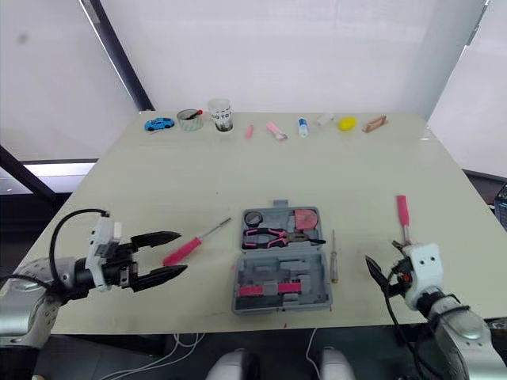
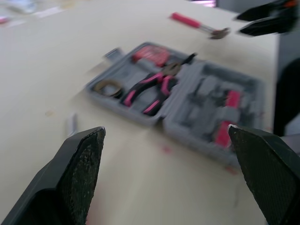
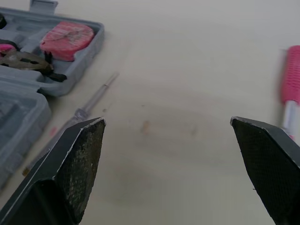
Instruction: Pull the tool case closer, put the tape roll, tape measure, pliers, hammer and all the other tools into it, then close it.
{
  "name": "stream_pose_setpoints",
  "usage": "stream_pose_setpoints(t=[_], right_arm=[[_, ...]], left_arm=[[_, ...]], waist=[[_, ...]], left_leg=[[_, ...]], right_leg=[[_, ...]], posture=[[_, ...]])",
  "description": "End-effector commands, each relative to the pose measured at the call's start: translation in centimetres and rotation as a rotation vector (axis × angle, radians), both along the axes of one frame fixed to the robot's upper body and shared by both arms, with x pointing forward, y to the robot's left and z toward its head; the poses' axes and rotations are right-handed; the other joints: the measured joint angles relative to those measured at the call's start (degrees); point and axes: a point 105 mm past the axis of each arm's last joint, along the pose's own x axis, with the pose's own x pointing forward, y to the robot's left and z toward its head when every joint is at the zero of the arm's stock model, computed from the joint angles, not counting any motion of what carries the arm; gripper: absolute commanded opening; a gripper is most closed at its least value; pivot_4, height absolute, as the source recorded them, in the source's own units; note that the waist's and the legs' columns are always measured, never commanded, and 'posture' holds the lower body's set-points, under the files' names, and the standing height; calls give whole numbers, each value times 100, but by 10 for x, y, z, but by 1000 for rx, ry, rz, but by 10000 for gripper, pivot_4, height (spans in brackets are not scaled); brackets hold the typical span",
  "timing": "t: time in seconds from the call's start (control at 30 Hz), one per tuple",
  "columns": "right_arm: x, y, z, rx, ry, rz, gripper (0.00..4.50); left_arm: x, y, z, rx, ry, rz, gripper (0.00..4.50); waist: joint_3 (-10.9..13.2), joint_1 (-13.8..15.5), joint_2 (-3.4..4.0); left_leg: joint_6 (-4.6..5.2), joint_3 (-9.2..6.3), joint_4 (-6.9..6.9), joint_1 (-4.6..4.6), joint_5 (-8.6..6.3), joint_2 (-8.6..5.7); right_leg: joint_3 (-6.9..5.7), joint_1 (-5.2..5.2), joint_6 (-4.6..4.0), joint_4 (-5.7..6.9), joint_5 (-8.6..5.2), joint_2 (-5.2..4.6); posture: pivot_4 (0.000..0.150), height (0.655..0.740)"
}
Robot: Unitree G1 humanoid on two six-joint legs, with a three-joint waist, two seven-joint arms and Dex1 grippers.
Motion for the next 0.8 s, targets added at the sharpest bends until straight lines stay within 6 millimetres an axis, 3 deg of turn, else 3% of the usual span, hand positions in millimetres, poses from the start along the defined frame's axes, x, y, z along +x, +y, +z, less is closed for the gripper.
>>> stream_pose_setpoints(t=[0.03,0.33,0.6,0.8], right_arm=[[13,18,-3,-26,20,8,45000],[35,44,-15,-26,69,-23,45000],[35,57,-28,-25,115,-17,45000],[30,58,-43,-69,180,-18,45000]], left_arm=[[-3,-20,14,30,-33,-129,44647],[-13,-50,28,51,-10,-272,44647],[-12,-57,39,47,-40,-295,44647],[-10,-53,35,58,-30,-286,44647]], waist=[[1,-5,-1],[2,-9,-3],[3,-9,-4],[3,-15,-5]], left_leg=[[0,-1,0,-1,0,1],[0,0,0,-5,0,1],[0,-6,5,-5,1,1],[0,-6,7,-3,1,2]], right_leg=[[0,0,0,0,0,3],[4,-1,2,0,1,8],[3,0,2,6,0,12],[4,0,3,8,0,14]], posture=[[1500,7400],[1500,7400],[1500,7400],[1500,7400]])
